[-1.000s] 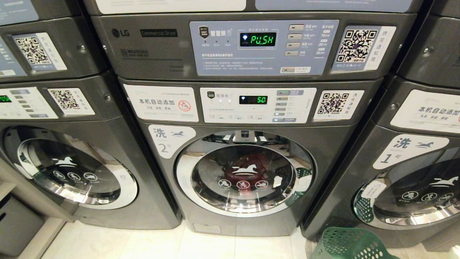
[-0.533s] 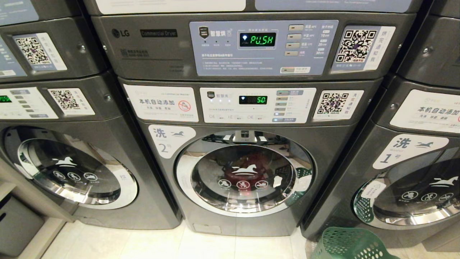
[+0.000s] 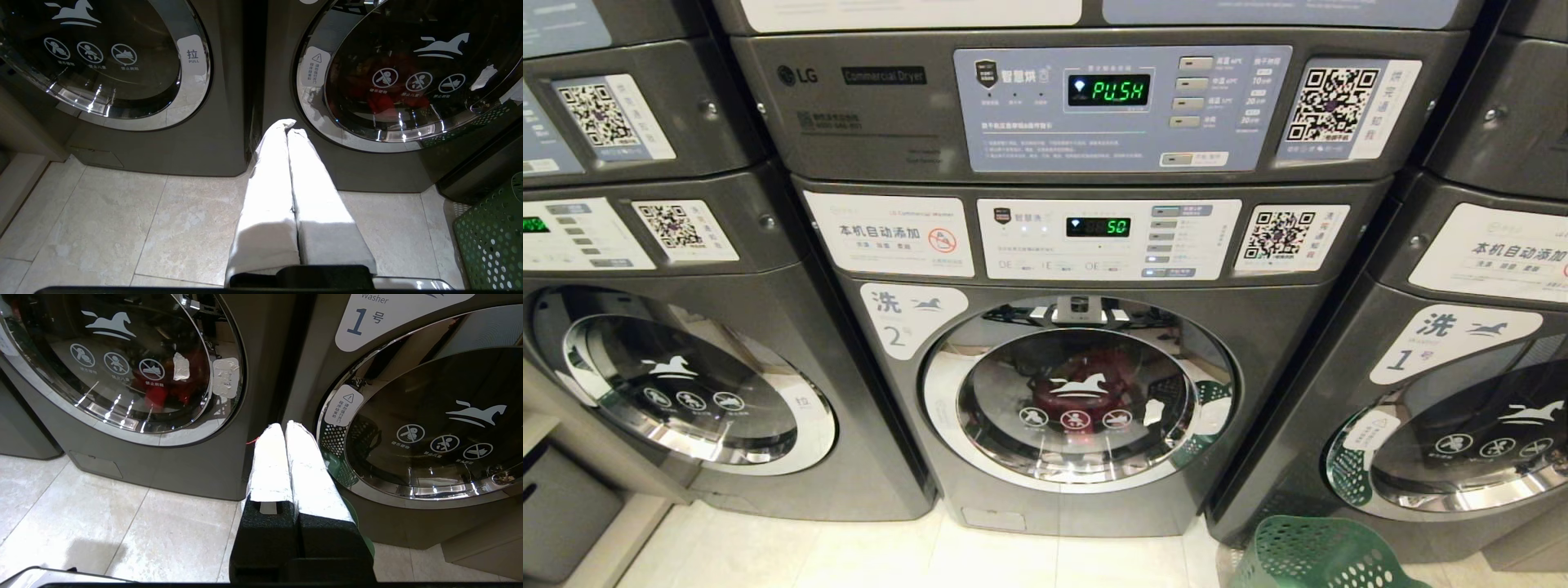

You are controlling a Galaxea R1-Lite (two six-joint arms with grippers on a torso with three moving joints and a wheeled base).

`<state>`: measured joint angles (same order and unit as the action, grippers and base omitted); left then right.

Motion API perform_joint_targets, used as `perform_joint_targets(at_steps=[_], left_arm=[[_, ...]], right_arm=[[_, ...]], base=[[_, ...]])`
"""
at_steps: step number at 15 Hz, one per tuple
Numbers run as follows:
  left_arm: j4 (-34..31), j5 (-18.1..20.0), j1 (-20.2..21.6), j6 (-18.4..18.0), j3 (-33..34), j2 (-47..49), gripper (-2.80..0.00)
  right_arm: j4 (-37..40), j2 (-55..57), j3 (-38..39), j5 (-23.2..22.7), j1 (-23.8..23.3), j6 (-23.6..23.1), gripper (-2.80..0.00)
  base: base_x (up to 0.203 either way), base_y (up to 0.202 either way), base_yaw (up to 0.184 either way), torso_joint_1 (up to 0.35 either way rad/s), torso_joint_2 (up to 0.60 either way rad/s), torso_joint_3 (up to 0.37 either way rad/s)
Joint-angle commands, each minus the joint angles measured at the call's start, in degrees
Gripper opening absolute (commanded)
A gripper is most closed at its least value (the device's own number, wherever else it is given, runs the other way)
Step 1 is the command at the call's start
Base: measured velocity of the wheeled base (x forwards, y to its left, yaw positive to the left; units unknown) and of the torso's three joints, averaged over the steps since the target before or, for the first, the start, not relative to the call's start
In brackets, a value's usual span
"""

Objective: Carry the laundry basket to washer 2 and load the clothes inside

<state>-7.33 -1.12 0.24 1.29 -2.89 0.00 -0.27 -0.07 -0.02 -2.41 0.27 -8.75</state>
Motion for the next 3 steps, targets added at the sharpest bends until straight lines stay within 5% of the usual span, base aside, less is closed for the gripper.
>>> perform_joint_targets(at_steps=[1,3], left_arm=[[-0.1,0.0,0.0,0.0,0.0,0.0,-2.8],[-0.1,0.0,0.0,0.0,0.0,0.0,-2.8]], right_arm=[[0.2,0.1,0.1,0.3,0.0,0.1,-2.8],[0.3,0.1,0.0,0.7,0.0,0.7,-2.8]], base=[[0.0,0.0,0.0,0.0,0.0,0.0],[0.0,0.0,0.0,0.0,0.0,0.0]])
